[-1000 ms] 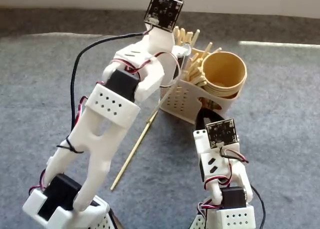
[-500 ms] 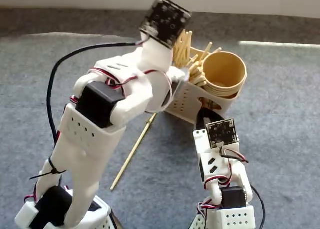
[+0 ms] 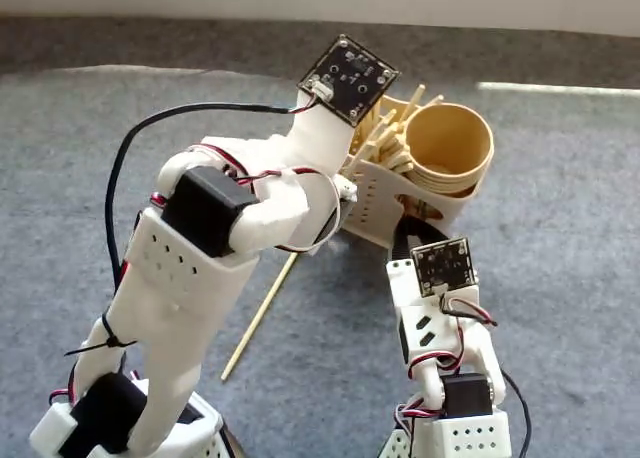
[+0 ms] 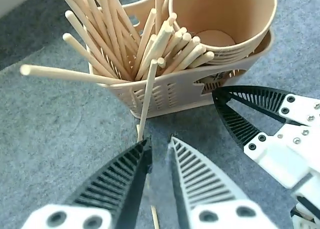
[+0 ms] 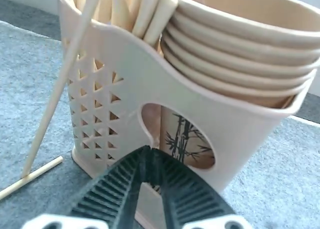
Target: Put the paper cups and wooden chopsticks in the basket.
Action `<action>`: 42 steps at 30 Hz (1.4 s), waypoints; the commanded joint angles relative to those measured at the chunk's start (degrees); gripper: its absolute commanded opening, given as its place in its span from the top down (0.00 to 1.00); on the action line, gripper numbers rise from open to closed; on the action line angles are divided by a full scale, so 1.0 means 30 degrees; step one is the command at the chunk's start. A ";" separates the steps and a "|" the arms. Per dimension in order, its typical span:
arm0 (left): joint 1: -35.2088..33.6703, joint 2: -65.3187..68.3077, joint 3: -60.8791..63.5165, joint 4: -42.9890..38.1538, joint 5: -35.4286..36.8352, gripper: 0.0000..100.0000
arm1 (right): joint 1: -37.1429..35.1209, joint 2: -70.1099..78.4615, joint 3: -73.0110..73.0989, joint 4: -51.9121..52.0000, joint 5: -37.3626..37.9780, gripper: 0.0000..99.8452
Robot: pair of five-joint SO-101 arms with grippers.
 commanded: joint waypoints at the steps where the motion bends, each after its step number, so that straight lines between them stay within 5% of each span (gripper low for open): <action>1: 0.0337 -0.1070 0.0454 -0.0088 -0.0205 0.94 | 0.0190 -0.0366 0.1568 -0.0630 -0.0059 1.00; 6: 0.0366 -0.3707 0.3531 -0.1114 -0.0117 0.93 | 0.0190 -0.0366 0.1568 -0.0630 -0.0059 1.00; 15: -0.0718 -0.6051 1.2088 -0.8703 -0.0908 0.88 | 0.0190 -0.0366 0.1568 -0.0630 -0.0029 1.00; 42: -0.1451 -0.5993 2.0498 -2.0894 -0.0498 0.87 | 0.0190 -0.0366 0.1568 -0.0630 -0.0029 1.00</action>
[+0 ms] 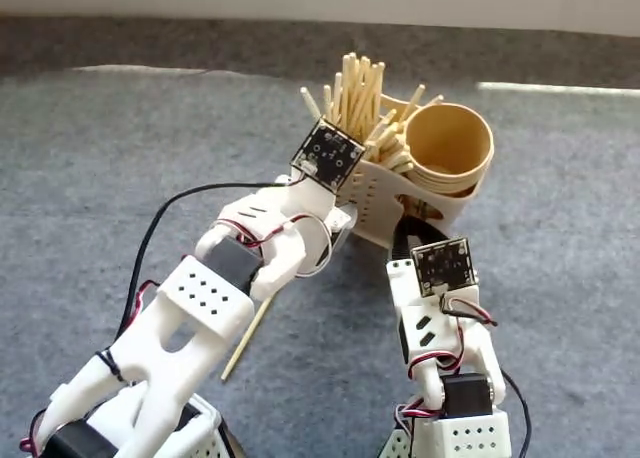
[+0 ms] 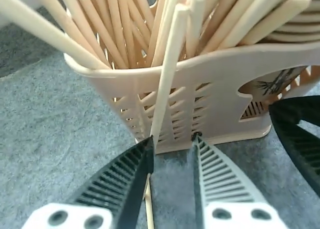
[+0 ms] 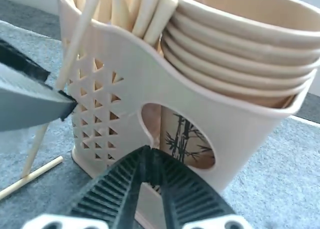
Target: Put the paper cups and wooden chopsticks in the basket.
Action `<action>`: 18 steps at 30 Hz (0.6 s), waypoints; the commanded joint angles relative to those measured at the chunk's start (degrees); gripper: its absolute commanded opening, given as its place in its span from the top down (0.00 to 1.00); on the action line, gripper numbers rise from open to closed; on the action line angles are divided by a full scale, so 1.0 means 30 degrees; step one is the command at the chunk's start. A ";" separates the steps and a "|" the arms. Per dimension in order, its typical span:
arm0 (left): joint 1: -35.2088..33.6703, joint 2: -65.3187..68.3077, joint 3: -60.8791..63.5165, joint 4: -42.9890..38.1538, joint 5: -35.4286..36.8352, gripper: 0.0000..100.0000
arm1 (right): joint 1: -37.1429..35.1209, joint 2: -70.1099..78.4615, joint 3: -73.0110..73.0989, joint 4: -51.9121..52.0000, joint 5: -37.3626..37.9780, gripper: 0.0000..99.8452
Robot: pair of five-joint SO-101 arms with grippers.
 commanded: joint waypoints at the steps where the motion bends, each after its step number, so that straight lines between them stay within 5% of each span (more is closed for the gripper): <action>1: -0.0249 -0.0630 0.0454 -0.1582 0.0147 0.87 | 0.0190 -0.0366 0.1568 -0.0630 -0.0029 1.00; 18: -0.0132 -0.0806 0.0864 -0.1934 0.0088 0.99 | 0.0190 -0.0366 0.1568 -0.0630 -0.0029 1.00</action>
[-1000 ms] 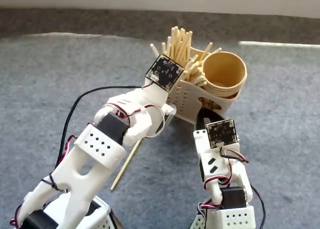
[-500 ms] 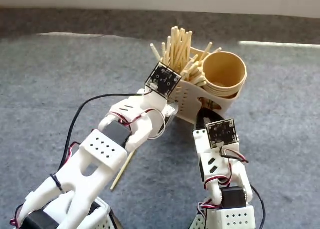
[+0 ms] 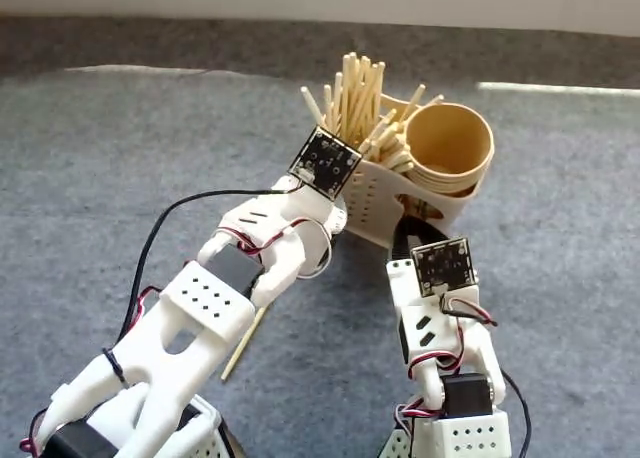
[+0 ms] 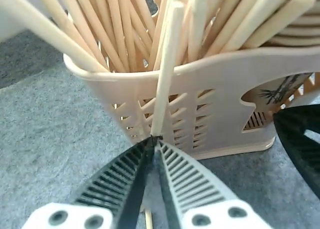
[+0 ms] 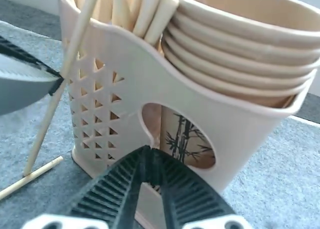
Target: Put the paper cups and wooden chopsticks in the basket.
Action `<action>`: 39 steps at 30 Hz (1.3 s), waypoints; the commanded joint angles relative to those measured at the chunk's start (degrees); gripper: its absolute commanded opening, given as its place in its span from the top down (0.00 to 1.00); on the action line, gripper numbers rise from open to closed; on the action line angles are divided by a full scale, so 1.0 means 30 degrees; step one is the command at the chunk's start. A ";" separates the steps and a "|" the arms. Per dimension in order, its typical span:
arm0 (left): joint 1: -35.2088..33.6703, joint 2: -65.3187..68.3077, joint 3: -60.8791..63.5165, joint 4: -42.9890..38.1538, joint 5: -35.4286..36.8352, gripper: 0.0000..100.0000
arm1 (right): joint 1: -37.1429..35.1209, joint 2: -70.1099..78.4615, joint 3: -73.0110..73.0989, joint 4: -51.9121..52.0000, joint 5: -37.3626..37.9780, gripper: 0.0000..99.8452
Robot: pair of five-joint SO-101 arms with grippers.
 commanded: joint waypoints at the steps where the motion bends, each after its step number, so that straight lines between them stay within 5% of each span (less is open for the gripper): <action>1: -0.0073 -0.0864 -0.0601 0.0733 0.0088 0.99 | 0.0190 -0.0366 0.1568 -0.0630 -0.0029 1.00; 12: -0.0132 -0.5670 -0.1451 0.5099 0.0088 0.99 | 0.0190 -0.0366 0.1568 -0.0630 -0.0029 1.00; 23: -0.0103 -1.0037 -0.2330 0.6271 0.0176 0.99 | 0.0190 -0.0366 0.1568 -0.0630 -0.0029 1.00; 30: 0.0689 -0.8015 -0.2476 0.6535 0.0205 0.91 | 0.0190 -0.0366 0.1568 -0.0630 -0.0029 1.00; 39: 0.0894 -0.1568 -0.2476 0.1993 0.0147 0.87 | 0.0190 -0.0366 0.1568 -0.0630 -0.0029 1.00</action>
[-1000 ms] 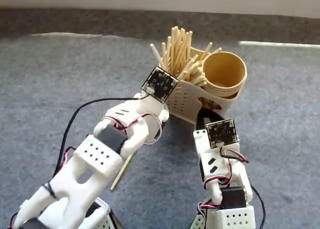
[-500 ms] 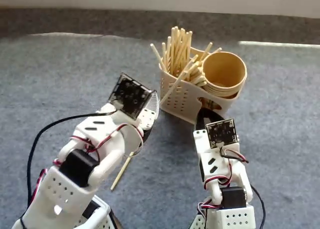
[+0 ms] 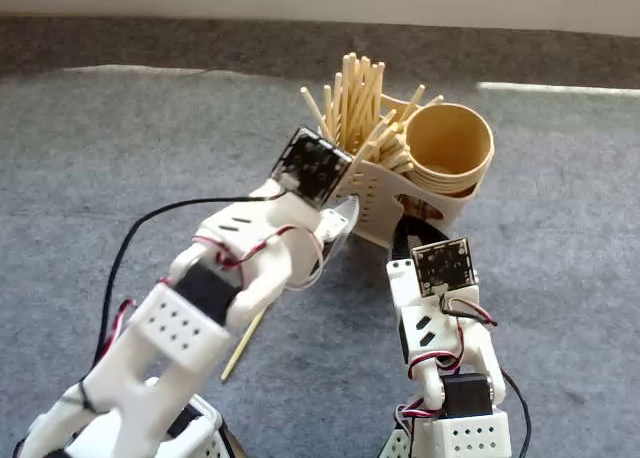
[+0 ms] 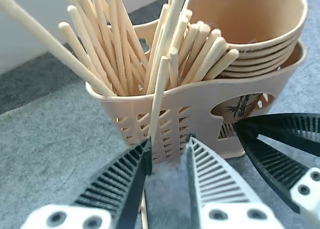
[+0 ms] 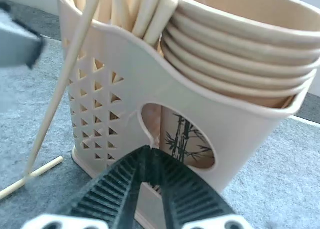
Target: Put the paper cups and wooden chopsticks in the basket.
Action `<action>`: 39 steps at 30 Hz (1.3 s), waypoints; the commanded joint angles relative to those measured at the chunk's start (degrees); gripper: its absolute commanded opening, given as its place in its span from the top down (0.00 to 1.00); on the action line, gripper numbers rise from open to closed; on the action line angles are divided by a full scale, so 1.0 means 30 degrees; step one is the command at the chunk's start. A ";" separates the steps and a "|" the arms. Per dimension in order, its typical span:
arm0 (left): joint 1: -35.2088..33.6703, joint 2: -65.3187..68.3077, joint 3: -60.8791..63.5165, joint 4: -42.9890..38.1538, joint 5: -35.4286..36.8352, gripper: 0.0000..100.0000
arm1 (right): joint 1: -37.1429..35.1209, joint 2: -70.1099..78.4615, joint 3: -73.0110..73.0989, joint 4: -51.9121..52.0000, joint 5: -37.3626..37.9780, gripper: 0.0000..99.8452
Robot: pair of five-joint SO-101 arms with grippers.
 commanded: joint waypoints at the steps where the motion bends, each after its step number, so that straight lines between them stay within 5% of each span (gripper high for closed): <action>1: 0.0220 0.2037 -0.0835 -0.2081 0.0117 0.87 | 0.0190 -0.0366 0.1568 -0.0630 -0.0029 1.00; 17: -0.0747 0.3209 -0.0689 -0.4542 0.0088 0.97 | 0.0190 -0.0366 0.1568 -0.0630 -0.0029 1.00; 35: -0.0659 -0.2066 -0.0689 -0.0088 0.0147 0.99 | 0.0161 -0.0366 0.1568 -0.0630 -0.0029 1.00; 39: -0.0659 -0.0425 -0.0689 -0.0088 0.0117 0.89 | 0.0161 -0.0366 0.1568 -0.0630 -0.0029 1.00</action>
